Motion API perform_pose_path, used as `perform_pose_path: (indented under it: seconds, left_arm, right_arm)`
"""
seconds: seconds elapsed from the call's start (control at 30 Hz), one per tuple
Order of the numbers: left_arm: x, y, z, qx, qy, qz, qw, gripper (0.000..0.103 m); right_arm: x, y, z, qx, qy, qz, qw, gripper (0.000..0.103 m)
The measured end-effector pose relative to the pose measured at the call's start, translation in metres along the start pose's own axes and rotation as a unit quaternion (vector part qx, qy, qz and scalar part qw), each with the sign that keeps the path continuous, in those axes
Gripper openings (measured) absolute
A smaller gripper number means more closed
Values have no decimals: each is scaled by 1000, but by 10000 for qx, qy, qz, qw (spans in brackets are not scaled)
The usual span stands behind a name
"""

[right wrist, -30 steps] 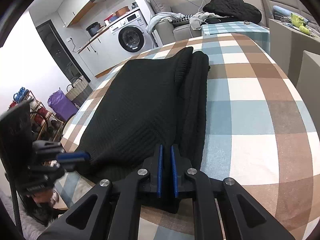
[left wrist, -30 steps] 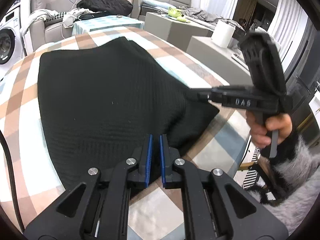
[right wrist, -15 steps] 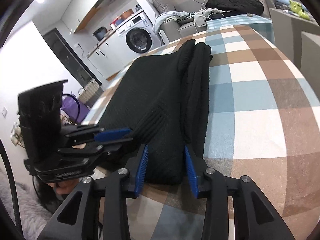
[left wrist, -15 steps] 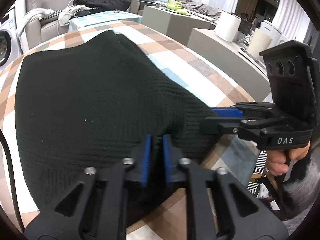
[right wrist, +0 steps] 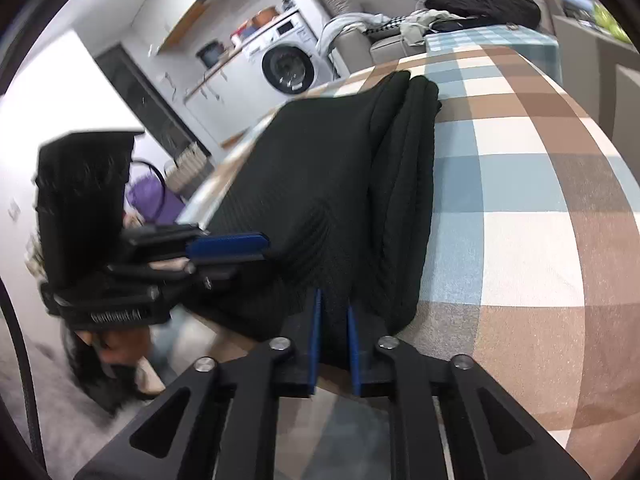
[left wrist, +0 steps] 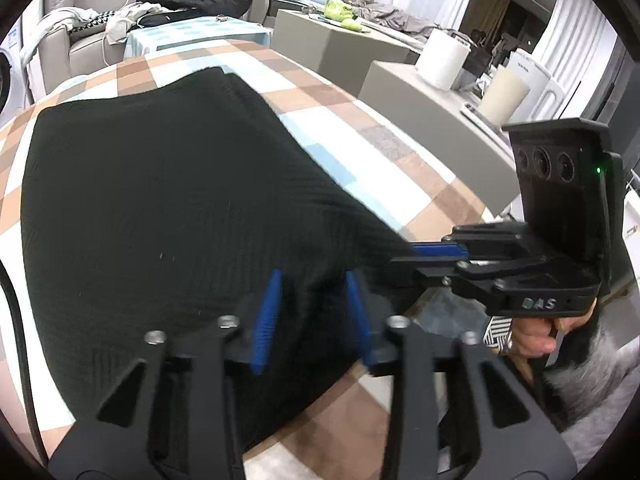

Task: Fold small clothes

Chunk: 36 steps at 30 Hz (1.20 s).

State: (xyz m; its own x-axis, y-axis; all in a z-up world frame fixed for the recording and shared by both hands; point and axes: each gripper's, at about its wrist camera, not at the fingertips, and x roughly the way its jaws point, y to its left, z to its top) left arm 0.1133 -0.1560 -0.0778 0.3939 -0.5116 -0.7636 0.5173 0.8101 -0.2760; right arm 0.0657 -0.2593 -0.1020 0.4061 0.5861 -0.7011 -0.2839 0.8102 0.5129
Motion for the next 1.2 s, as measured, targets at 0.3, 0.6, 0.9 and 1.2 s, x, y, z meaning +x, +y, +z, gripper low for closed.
perform_pose_path:
  seconds: [0.3, 0.6, 0.9, 1.2]
  left_arm:
    - [23, 19, 20, -537, 2, -107, 9985, 39]
    - [32, 47, 41, -1235, 127, -377, 9915, 40]
    - [20, 54, 75, -1456, -71, -975, 9845, 60]
    - [59, 49, 94, -1349, 315, 216, 9901, 28]
  right_arm:
    - [4, -25, 6, 628, -279, 6, 9976, 42]
    - [30, -33, 36, 842, -68, 284, 9960, 23]
    - [18, 39, 43, -775, -467, -181, 9957, 14]
    - [17, 64, 32, -1395, -439, -384, 9885, 14]
